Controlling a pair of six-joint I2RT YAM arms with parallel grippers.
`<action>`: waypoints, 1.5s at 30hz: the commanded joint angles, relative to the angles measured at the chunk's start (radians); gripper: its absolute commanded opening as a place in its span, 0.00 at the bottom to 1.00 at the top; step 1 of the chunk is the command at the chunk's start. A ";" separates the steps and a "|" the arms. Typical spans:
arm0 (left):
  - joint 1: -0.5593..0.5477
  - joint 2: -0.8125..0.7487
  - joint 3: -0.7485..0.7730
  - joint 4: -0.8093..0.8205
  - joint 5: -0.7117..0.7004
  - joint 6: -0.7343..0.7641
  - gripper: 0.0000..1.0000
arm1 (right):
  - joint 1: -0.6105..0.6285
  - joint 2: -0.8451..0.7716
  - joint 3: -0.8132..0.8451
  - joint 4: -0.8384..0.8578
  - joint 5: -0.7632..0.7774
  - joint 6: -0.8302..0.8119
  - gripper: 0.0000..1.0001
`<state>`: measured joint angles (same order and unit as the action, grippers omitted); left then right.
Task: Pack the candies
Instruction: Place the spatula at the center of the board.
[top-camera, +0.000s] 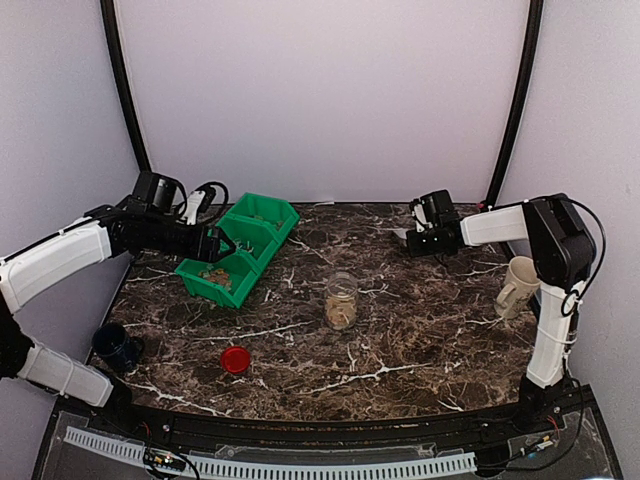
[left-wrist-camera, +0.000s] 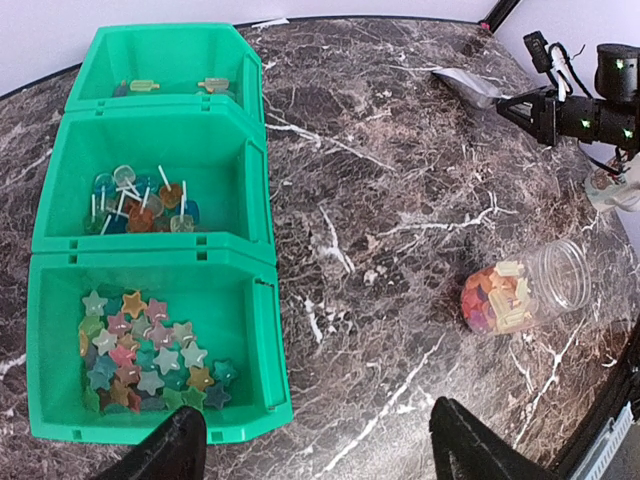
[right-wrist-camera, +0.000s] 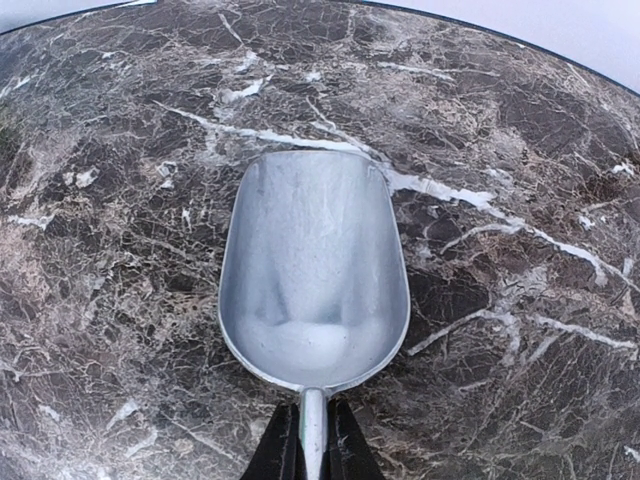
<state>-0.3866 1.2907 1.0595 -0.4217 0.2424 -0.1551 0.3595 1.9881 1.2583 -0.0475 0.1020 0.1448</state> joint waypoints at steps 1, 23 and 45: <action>-0.004 -0.036 -0.048 0.048 0.002 -0.003 0.80 | -0.005 0.037 -0.020 -0.101 -0.028 0.012 0.08; -0.002 -0.044 -0.083 0.083 0.009 0.001 0.80 | -0.003 -0.004 -0.010 -0.141 -0.024 0.008 0.20; -0.007 -0.012 -0.085 0.059 -0.002 0.018 0.79 | 0.107 -0.287 -0.058 -0.191 0.024 -0.032 0.69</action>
<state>-0.3866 1.2755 0.9848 -0.3523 0.2459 -0.1532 0.4175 1.7866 1.2327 -0.2459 0.0940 0.1287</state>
